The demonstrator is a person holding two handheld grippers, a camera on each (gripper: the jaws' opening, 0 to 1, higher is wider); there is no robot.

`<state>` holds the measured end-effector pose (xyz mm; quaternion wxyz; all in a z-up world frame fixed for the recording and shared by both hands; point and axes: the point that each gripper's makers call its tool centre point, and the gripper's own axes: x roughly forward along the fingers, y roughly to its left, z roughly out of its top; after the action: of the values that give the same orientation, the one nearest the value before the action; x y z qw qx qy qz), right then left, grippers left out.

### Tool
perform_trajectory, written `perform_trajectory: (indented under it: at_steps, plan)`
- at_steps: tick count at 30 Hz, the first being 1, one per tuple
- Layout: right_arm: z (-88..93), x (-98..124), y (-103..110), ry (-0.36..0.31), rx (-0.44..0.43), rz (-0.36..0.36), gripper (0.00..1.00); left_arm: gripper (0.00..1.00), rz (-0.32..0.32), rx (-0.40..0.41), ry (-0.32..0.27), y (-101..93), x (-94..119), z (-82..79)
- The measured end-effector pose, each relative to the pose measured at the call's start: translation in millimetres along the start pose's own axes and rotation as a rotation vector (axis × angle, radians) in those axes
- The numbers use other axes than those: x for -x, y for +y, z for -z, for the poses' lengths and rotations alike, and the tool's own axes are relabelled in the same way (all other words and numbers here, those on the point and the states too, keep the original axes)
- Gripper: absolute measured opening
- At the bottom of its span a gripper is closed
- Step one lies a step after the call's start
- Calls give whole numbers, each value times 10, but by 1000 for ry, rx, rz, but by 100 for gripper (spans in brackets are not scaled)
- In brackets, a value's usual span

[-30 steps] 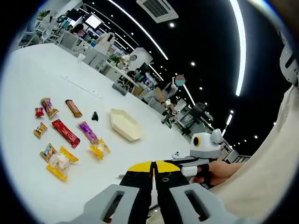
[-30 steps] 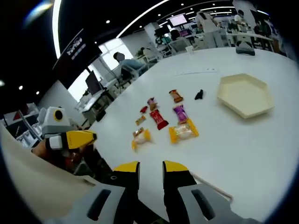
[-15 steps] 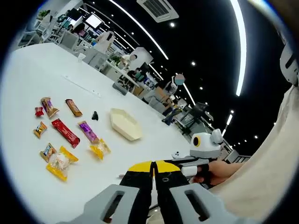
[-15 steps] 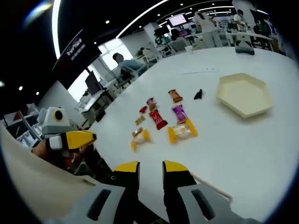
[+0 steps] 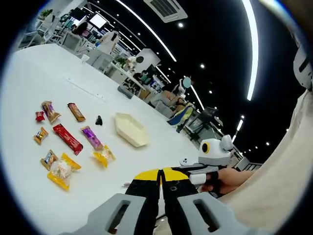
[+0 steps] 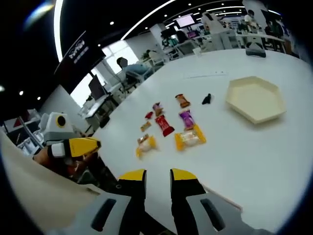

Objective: Place the target food into the container with the food tongs after gripping and lifting it, then release it inside without dropping or visibly crushing the food.

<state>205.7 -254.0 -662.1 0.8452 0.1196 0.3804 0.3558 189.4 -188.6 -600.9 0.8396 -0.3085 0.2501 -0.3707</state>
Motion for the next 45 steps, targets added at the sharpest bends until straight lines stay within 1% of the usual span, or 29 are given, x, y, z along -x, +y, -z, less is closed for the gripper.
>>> perform_trajectory:
  at_steps: [45]
  plan:
    - [-1,12,-45,1,-6,9,19,0,2,8,-5,14,-21,-5]
